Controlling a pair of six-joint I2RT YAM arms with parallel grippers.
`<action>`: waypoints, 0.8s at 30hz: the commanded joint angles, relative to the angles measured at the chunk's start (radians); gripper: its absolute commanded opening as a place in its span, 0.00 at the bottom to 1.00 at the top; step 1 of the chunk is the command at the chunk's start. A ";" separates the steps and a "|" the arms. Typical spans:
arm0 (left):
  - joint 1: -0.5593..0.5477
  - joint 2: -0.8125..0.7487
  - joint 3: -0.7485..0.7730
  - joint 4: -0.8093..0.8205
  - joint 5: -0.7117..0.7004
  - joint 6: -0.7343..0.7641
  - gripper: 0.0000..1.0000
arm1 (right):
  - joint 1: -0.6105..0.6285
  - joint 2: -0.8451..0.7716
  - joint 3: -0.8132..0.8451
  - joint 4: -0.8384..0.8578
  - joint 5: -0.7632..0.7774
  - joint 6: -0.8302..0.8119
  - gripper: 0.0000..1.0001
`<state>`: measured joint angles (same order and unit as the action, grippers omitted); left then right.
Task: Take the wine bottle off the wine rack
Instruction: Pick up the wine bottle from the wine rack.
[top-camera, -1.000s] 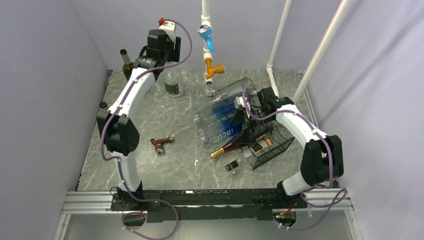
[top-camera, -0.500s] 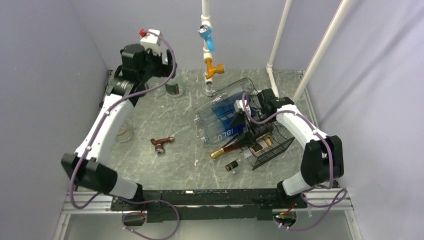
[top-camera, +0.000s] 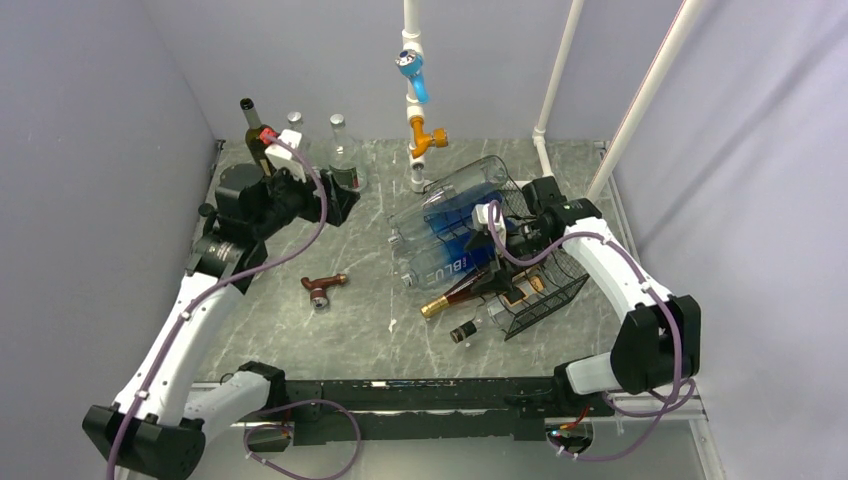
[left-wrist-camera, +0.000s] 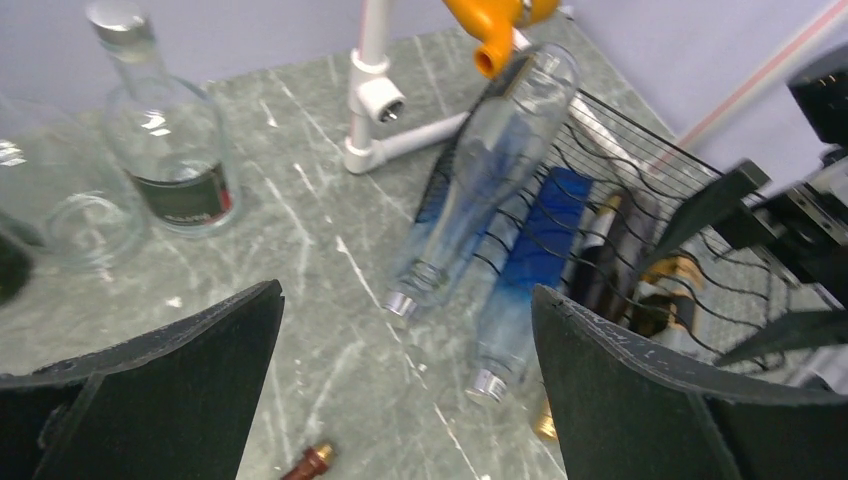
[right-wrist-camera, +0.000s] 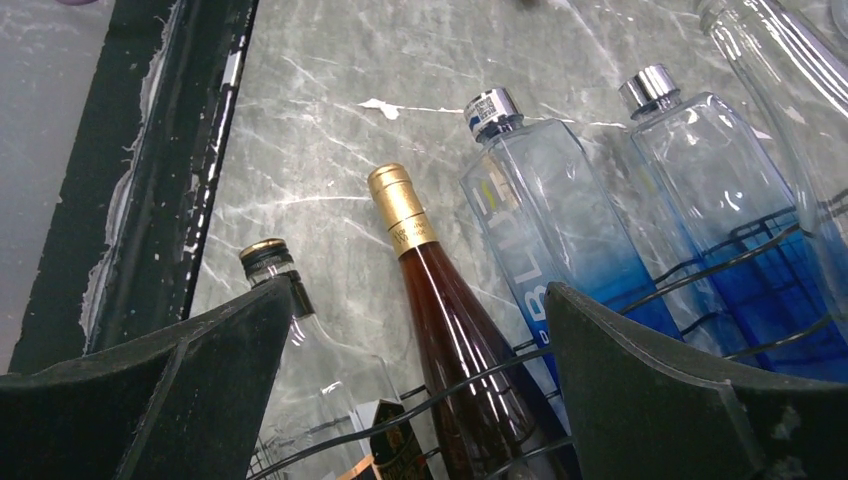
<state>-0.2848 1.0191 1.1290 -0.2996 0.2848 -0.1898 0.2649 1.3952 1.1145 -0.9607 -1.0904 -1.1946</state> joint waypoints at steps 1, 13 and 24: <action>-0.004 -0.060 -0.087 0.082 0.130 -0.093 1.00 | -0.006 -0.061 0.022 -0.002 0.017 -0.021 1.00; -0.004 -0.210 -0.282 0.176 0.280 -0.210 0.99 | -0.185 -0.141 -0.072 0.102 -0.189 0.097 1.00; -0.004 -0.226 -0.287 0.106 0.307 -0.150 0.99 | -0.300 -0.181 -0.159 0.200 -0.253 0.189 1.00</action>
<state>-0.2855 0.8021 0.8394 -0.2066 0.5438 -0.3691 0.0078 1.2480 0.9630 -0.8154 -1.2682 -1.0195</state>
